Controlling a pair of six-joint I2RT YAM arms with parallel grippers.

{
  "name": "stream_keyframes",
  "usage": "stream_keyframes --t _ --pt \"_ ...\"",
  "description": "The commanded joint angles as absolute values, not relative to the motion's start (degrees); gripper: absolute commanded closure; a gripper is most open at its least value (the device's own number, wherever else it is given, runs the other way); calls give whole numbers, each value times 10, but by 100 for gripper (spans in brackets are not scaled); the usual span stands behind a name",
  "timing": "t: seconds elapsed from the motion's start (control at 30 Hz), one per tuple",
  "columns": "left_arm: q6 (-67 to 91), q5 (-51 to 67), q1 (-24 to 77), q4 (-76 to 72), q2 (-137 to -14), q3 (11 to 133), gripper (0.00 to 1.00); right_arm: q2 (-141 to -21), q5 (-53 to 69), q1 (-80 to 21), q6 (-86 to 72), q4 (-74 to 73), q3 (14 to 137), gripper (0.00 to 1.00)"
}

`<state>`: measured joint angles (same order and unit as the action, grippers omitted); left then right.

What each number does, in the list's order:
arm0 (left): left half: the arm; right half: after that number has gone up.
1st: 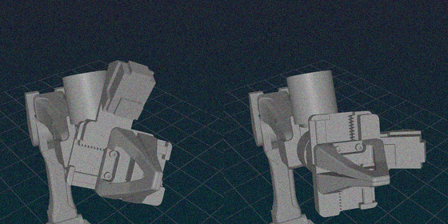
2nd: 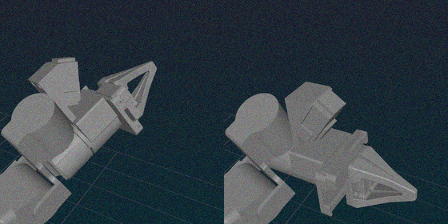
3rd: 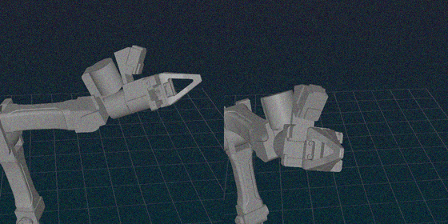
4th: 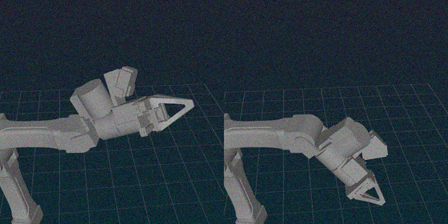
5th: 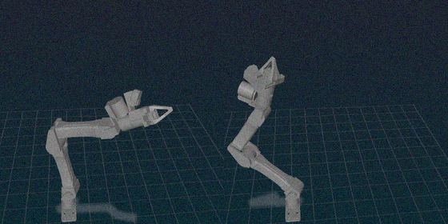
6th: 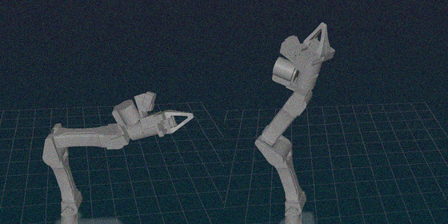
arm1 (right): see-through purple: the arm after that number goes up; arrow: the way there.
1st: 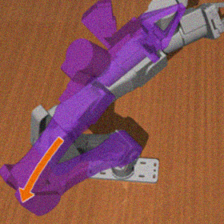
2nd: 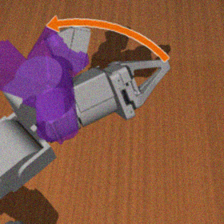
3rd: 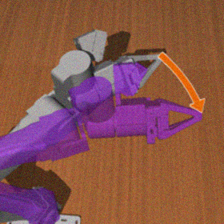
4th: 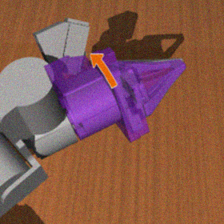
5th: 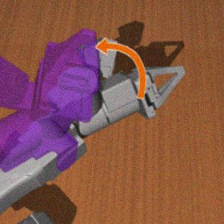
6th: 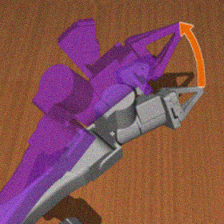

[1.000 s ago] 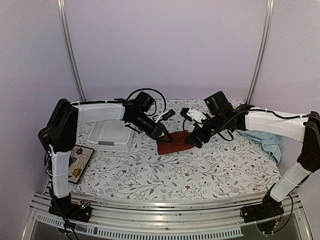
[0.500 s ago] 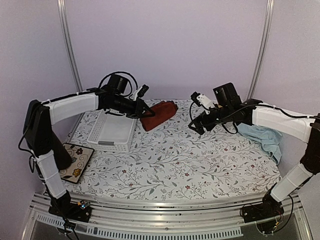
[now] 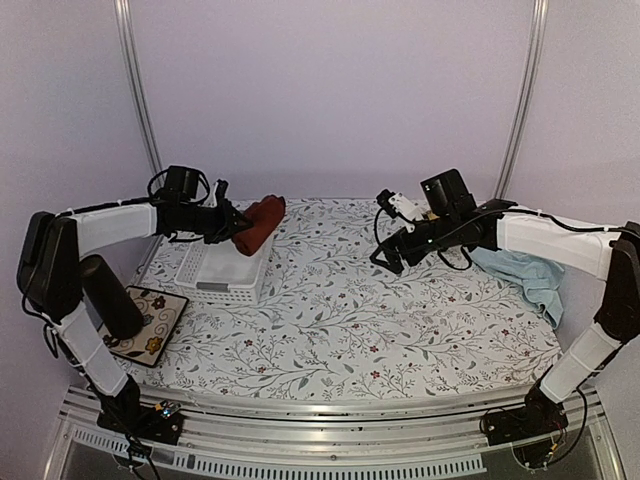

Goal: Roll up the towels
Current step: Place the towel in the bin.

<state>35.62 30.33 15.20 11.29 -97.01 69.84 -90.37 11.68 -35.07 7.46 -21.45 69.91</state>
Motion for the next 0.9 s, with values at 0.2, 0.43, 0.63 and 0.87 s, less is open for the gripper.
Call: stream_keyframes --t 0.2,0.43,0.63,0.87 --pt "443 294 97 -6 -1031 687 100 -916 145 -348 66 -223 711 1" --pt "470 302 87 -32 -1093 687 100 -921 150 -348 64 -225 715 1" --pt "507 299 80 -85 -1121 666 100 -933 153 -348 70 -233 726 1" --pt "539 321 77 -145 -1185 653 99 -952 167 -349 72 -238 741 1"
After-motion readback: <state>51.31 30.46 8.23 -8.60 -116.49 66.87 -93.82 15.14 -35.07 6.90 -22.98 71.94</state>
